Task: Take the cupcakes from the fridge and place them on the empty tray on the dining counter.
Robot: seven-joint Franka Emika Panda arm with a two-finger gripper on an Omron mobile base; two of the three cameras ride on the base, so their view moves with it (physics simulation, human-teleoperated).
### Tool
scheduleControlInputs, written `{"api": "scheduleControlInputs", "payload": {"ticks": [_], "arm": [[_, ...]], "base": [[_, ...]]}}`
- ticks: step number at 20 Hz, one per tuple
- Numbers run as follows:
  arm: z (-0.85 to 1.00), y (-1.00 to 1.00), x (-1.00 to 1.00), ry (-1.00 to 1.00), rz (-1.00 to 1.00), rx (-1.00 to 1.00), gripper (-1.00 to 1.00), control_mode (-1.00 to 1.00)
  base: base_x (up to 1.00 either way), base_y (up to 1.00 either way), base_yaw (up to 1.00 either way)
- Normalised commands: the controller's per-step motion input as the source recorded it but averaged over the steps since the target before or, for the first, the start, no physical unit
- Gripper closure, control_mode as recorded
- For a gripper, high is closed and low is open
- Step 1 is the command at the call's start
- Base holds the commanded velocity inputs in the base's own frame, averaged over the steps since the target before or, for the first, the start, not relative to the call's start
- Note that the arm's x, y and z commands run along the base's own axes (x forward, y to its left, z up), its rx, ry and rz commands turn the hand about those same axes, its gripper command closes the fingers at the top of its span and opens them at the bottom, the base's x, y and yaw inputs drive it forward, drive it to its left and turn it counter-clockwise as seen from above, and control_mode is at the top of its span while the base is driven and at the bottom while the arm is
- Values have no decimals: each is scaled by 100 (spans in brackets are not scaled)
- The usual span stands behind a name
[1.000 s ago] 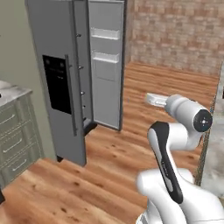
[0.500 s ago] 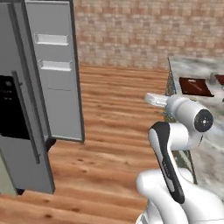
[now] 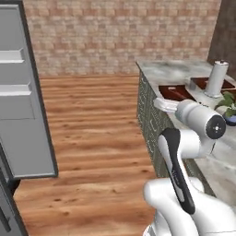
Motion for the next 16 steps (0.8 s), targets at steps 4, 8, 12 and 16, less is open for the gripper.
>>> {"api": "scheduleControlInputs", "payload": {"ticks": [4,8,12,16], "arm": [[0,0,0,0,0,0,-100,100],[0,0,0,0,0,0,-100,100],[0,0,0,0,0,0,-100,100],[0,0,0,0,0,0,-100,100]], "base": [[72,50,-11],[61,58,6],[65,38,42],[82,16,64]]}}
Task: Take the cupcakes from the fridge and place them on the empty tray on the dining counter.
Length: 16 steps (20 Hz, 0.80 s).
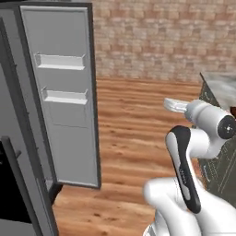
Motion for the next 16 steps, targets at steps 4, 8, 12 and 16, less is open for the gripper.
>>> {"api": "scheduleControlInputs", "payload": {"ticks": [4,8,12,16], "arm": [[0,0,0,0,0,0,-100,100],[0,0,0,0,0,0,-100,100],[0,0,0,0,0,0,-100,100],[0,0,0,0,0,0,-100,100]], "base": [[99,0,74],[98,0,73],[82,0,68],[85,0,72]]}}
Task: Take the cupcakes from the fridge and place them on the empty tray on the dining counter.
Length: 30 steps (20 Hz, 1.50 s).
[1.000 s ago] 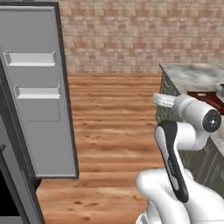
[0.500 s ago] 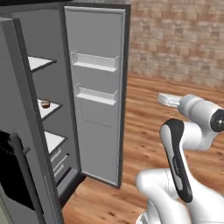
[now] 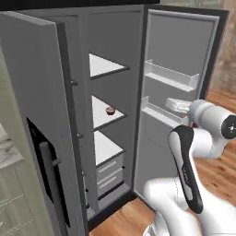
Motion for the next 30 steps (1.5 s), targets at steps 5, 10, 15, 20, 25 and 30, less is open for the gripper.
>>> {"api": "scheduleControlInputs", "payload": {"ticks": [5,10,15,20,25,30], "arm": [[0,0,0,0,0,0,-100,100],[0,0,0,0,0,0,-100,100],[0,0,0,0,0,0,-100,100],[0,0,0,0,0,0,-100,100],[0,0,0,0,0,0,-100,100],[0,0,0,0,0,0,-100,100]], "base": [[85,-11,60],[52,-70,23],[42,-36,9],[65,42,15],[62,6,15],[19,0,8]]}}
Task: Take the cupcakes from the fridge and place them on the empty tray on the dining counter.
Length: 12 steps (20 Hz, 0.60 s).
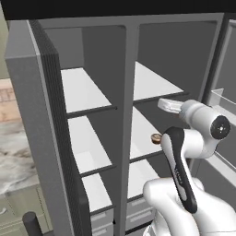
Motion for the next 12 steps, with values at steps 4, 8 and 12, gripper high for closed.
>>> {"api": "scheduleControlInputs", "payload": {"ticks": [4,8,12], "arm": [[0,0,0,0,0,0,-100,100],[0,0,0,0,0,0,-100,100],[-28,3,0,28,3,-6,-100,-100]], "base": [[9,0,11],[16,0,9],[0,0,0]]}}
